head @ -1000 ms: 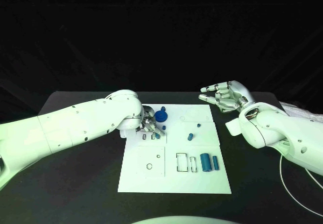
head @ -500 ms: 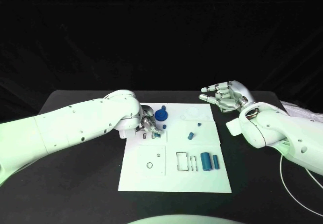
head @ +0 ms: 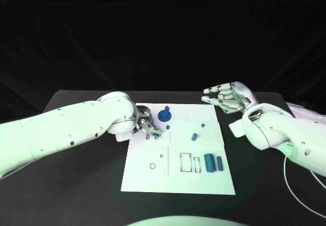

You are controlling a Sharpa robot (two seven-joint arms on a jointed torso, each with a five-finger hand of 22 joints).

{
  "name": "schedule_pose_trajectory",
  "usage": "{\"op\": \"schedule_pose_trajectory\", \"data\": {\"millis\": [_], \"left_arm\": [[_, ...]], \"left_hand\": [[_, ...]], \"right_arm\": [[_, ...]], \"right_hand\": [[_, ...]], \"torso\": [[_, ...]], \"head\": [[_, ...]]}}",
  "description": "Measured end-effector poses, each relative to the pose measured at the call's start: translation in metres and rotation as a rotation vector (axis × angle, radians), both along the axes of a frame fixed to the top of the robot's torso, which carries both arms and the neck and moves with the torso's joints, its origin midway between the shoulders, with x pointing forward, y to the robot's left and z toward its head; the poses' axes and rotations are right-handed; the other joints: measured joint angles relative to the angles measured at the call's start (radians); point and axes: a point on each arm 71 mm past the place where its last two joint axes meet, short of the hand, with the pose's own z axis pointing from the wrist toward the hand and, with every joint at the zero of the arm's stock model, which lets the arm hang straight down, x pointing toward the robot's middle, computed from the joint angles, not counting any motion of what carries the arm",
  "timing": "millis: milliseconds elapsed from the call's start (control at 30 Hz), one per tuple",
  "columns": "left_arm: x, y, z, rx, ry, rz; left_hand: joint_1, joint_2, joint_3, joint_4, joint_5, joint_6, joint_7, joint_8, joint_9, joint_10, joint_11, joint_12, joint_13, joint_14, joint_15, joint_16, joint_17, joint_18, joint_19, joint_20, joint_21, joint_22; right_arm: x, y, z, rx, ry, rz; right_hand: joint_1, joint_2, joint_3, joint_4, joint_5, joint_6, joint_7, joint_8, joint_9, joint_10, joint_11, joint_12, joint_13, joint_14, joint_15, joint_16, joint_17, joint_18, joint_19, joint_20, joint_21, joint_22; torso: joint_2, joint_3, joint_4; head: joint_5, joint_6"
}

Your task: Assemble the parts on the task board

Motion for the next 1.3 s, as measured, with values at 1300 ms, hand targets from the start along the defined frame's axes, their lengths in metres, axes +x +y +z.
{"op": "schedule_pose_trajectory", "data": {"millis": [1300], "left_arm": [[-0.008,0.001,-0.017,0.002,-0.139,0.022]], "left_hand": [[-0.033,-0.026,0.04,-0.04,-0.015,0.009,-0.002,0.007,0.009,0.012,-0.005,0.018,0.015,0.0,0.0,0.0,0.0,0.0,0.0,0.0,0.012,0.0]], "right_arm": [[-0.001,-0.006,-0.01,0.005,0.036,-0.008]], "right_hand": [[0.004,0.004,0.0,0.0,0.0,0.0,0.0,0.0,0.0,0.0,0.0,-0.006,-0.001,0.0,0.0,-0.004,0.0,0.0,0.0,0.0,0.0,-0.005]], "torso": [[0.001,0.0016,0.0022]], "head": [[0.005,-0.01]]}}
